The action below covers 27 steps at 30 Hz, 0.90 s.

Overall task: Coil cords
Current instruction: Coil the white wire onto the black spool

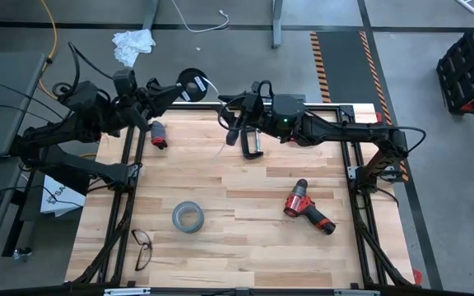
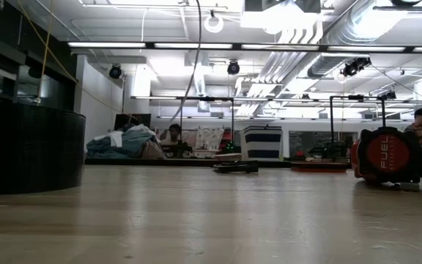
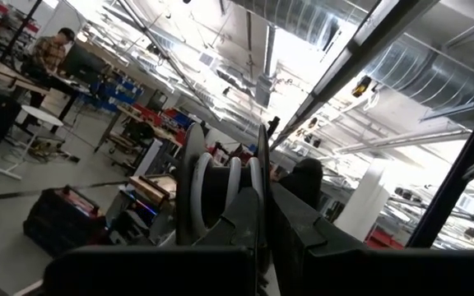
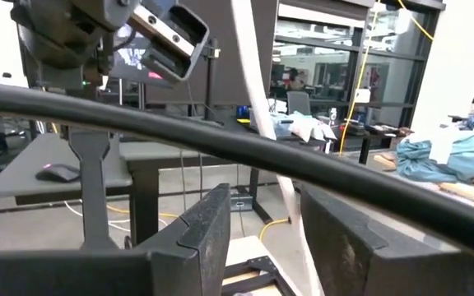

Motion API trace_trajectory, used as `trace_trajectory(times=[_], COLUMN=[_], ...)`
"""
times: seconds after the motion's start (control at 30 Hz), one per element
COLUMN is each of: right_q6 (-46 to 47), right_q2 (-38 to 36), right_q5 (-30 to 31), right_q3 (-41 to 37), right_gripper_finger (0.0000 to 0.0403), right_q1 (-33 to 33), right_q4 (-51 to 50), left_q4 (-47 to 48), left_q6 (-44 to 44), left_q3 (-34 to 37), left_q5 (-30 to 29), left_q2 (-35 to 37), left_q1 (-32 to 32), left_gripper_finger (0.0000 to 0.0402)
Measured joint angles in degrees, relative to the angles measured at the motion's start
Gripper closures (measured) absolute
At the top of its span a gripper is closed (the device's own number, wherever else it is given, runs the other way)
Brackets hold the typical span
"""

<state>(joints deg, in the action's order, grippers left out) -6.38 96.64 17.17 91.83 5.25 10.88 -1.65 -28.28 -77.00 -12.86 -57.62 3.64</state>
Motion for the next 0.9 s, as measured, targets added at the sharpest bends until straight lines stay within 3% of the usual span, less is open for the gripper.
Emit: trace_trajectory(times=[0.3,0.4,0.57,0.7,0.9], right_q6=[-1.5,-2.8,-2.7,1.5,6.6], right_q2=[0.0,0.0,0.0,0.0,0.4], right_q5=[1.5,1.5,1.5,1.6,-2.9], right_q3=[0.0,0.0,0.0,0.0,0.0], right_gripper_finger=[0.0265,0.0293,0.0387,0.0397,0.0400], right_q1=[0.0,0.0,-0.5,-1.0,-3.1], right_q4=[-0.4,-1.0,-1.7,-1.4,0.8], left_q4=[0.0,0.0,0.0,0.0,-0.2], left_q6=[-0.2,-0.1,-0.1,0.0,-2.2], left_q3=[0.0,0.0,0.0,0.0,-0.1], left_q5=[0.4,0.4,0.4,0.4,-0.7], left_q2=[-0.3,-0.3,-0.3,-0.3,-2.6], left_q1=[-0.1,-0.1,-0.1,-0.1,0.1], left_gripper_finger=[0.0397,0.0397,0.0397,0.0397,0.0397])
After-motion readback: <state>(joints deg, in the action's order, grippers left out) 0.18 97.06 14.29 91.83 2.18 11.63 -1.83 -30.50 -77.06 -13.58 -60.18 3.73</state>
